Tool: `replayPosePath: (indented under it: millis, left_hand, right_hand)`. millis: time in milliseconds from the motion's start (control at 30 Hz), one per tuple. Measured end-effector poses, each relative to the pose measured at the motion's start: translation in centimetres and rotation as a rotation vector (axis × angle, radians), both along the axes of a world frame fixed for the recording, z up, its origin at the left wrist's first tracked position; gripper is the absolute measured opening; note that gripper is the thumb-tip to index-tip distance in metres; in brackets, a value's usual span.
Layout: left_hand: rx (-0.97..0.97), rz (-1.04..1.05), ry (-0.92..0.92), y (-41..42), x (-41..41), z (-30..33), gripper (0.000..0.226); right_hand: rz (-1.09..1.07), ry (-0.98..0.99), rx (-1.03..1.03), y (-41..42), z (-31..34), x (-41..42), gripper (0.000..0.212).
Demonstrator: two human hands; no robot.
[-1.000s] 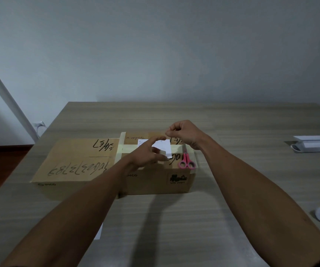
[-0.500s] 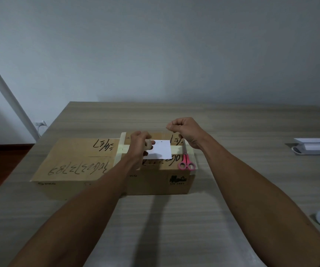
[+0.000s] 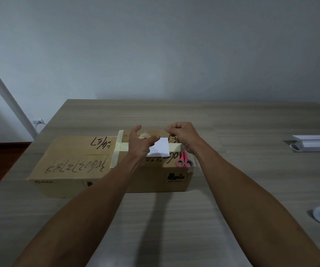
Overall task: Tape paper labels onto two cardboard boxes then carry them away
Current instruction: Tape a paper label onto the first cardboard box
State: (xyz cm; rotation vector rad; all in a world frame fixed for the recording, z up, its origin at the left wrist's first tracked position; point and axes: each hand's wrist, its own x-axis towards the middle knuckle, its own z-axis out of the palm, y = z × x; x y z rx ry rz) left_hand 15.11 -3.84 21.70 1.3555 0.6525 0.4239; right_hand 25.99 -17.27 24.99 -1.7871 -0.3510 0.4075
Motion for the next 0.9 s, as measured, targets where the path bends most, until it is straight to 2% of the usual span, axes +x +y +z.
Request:
replayPosePath:
  millis: [67,233,333,367,400,500,533,667,767,900]
  left_hand:
    - [-0.006,-0.001,0.051,0.2,0.2,-0.2,0.09]
    - [0.038,-0.093,0.296,1.1,0.6,-1.0,0.095]
    - [0.098,-0.138,0.421,0.9,0.8,-1.2,0.063]
    - [0.126,-0.135,0.457,0.9,1.1,-1.4,0.062]
    - [0.148,-0.13,0.483,1.1,1.7,-1.7,0.069]
    - [0.251,-0.115,0.51,0.6,2.5,-2.1,0.108]
    - [0.274,-0.106,0.521,0.5,2.7,-2.1,0.112]
    - [0.302,-0.126,0.549,0.2,3.2,-2.0,0.108]
    - [0.375,-0.138,0.611,0.0,3.8,-2.5,0.12]
    - [0.422,-0.154,0.661,-0.1,4.2,-3.1,0.122]
  right_hand:
    - [-0.058,0.033,-0.014,0.1,-0.7,-0.4,0.028]
    - [-0.254,0.222,-0.063,0.4,-3.4,-1.8,0.01]
    - [-0.347,0.267,-0.088,0.8,-5.4,-2.1,0.013]
    - [-0.374,0.256,-0.114,1.0,-6.1,-2.1,0.015]
    - [-0.402,0.239,-0.145,1.2,-6.7,-2.2,0.015]
    - [-0.469,0.184,-0.232,1.6,-8.4,-2.3,0.013]
    - [-0.478,0.17,-0.257,1.7,-8.8,-2.4,0.013]
    - [-0.537,0.13,-0.313,2.0,-10.5,-2.0,0.017]
    - [-0.551,0.123,-0.351,2.2,-11.8,-1.8,0.015]
    - [-0.576,0.093,-0.389,2.4,-12.8,-1.6,0.017]
